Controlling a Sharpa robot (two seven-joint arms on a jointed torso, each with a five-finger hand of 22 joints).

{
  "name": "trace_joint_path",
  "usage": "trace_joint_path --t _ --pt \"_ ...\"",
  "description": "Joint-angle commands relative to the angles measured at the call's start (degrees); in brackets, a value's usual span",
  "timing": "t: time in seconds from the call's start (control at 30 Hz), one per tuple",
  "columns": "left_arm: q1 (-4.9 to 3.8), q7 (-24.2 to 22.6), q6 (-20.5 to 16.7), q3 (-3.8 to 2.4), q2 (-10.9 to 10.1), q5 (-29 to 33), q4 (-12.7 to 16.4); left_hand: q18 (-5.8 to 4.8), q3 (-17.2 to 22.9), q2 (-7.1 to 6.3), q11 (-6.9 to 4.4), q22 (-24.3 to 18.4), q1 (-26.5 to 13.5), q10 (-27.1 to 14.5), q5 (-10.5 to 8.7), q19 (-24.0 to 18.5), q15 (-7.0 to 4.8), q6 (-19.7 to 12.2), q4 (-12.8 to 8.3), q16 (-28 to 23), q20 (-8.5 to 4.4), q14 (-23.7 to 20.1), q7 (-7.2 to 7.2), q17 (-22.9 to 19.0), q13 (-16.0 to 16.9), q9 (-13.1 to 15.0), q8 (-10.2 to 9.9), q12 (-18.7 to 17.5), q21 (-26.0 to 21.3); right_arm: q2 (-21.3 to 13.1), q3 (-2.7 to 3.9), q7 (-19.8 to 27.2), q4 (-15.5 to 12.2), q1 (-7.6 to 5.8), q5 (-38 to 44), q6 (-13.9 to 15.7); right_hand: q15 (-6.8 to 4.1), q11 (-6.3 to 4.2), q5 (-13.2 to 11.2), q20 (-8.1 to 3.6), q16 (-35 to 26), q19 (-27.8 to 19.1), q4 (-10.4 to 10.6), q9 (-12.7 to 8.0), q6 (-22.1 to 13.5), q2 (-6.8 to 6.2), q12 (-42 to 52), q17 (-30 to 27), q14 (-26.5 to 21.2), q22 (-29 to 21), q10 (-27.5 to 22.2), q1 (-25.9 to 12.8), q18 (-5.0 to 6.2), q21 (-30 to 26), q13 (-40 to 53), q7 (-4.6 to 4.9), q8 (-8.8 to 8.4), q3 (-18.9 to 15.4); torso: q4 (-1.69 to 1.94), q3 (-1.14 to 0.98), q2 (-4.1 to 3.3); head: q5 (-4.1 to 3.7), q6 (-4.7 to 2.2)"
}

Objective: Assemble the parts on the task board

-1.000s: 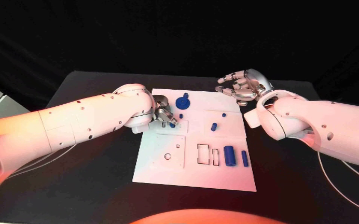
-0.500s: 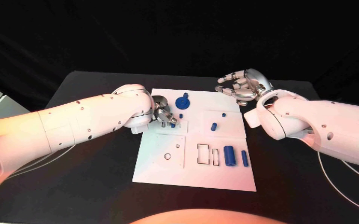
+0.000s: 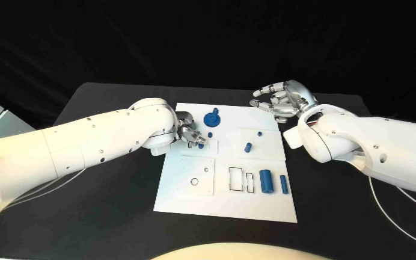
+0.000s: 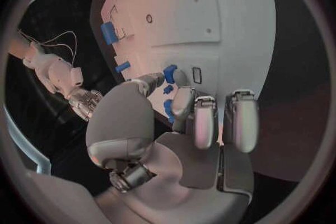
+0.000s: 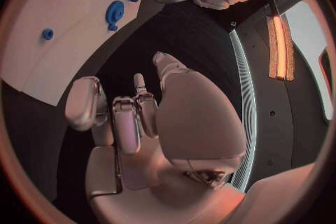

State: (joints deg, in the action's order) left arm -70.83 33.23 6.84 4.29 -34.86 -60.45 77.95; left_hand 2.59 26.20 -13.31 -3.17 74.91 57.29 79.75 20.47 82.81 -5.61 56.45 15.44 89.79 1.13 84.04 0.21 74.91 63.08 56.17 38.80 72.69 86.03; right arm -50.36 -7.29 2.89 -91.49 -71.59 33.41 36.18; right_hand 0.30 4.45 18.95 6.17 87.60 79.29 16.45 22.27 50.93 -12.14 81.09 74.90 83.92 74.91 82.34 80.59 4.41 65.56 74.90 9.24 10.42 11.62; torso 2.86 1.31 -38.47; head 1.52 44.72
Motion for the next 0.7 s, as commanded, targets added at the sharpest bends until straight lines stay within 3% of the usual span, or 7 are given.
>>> trace_joint_path --t 0.03,0.2,0.27,0.33,0.43,0.53,0.7 --pt "0.00 -0.08 -0.56 -0.27 -0.57 1.18 0.96 -0.16 -1.12 -0.24 0.12 4.76 0.33 -0.47 -0.61 -0.48 -0.18 -0.16 0.65 -0.37 -0.13 5.60 0.44 13.86 -0.14 0.10 -0.24 -0.23 -0.35 0.06 0.01 0.43 0.07 0.02 0.48 -0.32 -0.19 -0.08 -0.30 -0.15 -0.38 0.11 0.12 0.05 -0.42 -0.04 -0.33 8.94 4.48 0.15 -0.43 -0.75 0.70 -0.16 6.42 -0.02 0.37 -0.21 -0.02 0.02 0.05 -0.01 -0.14" --pt "-0.18 -0.26 -1.71 -1.42 -1.91 3.86 2.61 0.32 -3.27 0.15 0.57 2.74 0.44 -1.88 -2.40 -2.03 0.11 -1.52 1.24 -0.98 0.01 5.23 0.98 12.61 -2.19 0.21 -1.00 -1.68 -1.31 0.15 0.01 0.48 0.37 0.03 0.39 -0.33 -0.19 -0.08 -0.35 -0.15 -0.53 -0.02 0.14 0.05 -0.45 0.00 -0.53 8.62 4.40 -0.04 -0.60 -0.90 0.76 -0.49 6.22 -0.01 0.38 -0.27 0.13 0.00 0.16 -0.14 -0.31" --pt "-0.33 -0.39 -1.94 -2.01 -2.37 5.03 3.11 0.66 -4.28 0.45 1.32 1.19 0.84 -3.49 -2.41 -3.26 0.67 -3.55 1.24 -1.70 0.36 4.79 1.87 11.19 -4.15 -0.65 -2.84 -3.08 -2.12 0.18 0.01 0.50 0.52 0.03 0.37 -0.33 -0.19 -0.08 -0.35 -0.15 -0.53 -0.02 0.14 0.05 -0.45 0.00 -0.53 8.62 4.40 -0.04 -0.60 -0.90 0.76 -0.49 6.22 -0.01 0.38 -0.27 0.11 -0.04 0.12 -0.09 -0.39" --pt "-0.48 -0.56 -1.94 -2.55 -2.76 5.76 3.45 0.82 -4.57 0.55 1.50 0.47 1.02 -3.99 -2.39 -3.82 0.84 -3.73 1.23 -1.97 0.51 4.62 2.05 10.68 -4.73 -0.83 -3.12 -3.49 -2.47 0.22 0.01 0.50 0.67 0.03 0.34 -0.34 -0.19 -0.08 -0.35 -0.15 -0.53 -0.02 0.14 0.05 -0.45 0.00 -0.53 8.62 4.40 -0.04 -0.60 -0.90 0.76 -0.49 6.22 -0.01 0.38 -0.27 0.09 -0.05 0.11 -0.03 -0.50" --pt "-1.01 -0.92 -1.84 -3.28 -3.36 6.83 3.48 1.22 -5.47 0.83 2.58 -1.37 2.38 -7.19 -2.24 -5.31 1.75 -5.91 1.22 -2.81 1.27 4.04 3.28 9.14 -8.92 -2.35 -5.58 -6.53 -3.52 0.26 0.01 0.50 0.91 0.03 0.29 -0.37 -0.19 -0.07 -0.35 -0.15 -0.55 -0.03 0.14 0.05 -0.46 0.01 -0.54 8.60 4.40 -0.06 -0.61 -0.92 0.77 -0.53 6.21 -0.01 0.39 -0.28 0.03 -0.05 0.11 0.03 -0.62" --pt "-2.11 -1.42 -1.52 -3.75 -3.76 8.32 2.44 1.55 -6.50 1.15 3.62 -2.70 3.88 -9.56 -2.15 -6.36 2.70 -7.09 1.24 -3.27 2.19 3.68 4.44 8.28 -12.12 -4.76 -8.28 -8.77 -4.34 0.25 0.01 0.49 1.12 0.03 0.24 -0.42 -0.19 -0.07 -0.37 -0.15 -0.59 -0.09 0.14 0.04 -0.49 0.04 -0.56 8.51 4.37 -0.15 -0.63 -1.02 0.80 -0.69 6.19 -0.01 0.39 -0.32 0.00 -0.05 0.01 0.10 -0.74" --pt "-3.18 -2.20 -1.45 -4.00 -3.28 8.90 -0.69 1.91 -7.10 1.57 4.54 -4.21 5.55 -12.13 -2.04 -7.56 3.52 -8.20 1.22 -3.99 2.89 3.08 5.47 6.93 -15.71 -7.18 -10.76 -11.36 -5.28 0.23 0.01 0.45 1.26 0.03 0.20 -0.47 -0.19 -0.08 -0.35 -0.16 -0.59 -0.03 0.13 0.04 -0.50 0.07 -0.56 8.53 4.38 -0.07 -0.62 -1.06 0.77 -0.56 6.19 -0.02 0.40 -0.33 0.03 -0.07 -0.08 -0.05 -0.94"
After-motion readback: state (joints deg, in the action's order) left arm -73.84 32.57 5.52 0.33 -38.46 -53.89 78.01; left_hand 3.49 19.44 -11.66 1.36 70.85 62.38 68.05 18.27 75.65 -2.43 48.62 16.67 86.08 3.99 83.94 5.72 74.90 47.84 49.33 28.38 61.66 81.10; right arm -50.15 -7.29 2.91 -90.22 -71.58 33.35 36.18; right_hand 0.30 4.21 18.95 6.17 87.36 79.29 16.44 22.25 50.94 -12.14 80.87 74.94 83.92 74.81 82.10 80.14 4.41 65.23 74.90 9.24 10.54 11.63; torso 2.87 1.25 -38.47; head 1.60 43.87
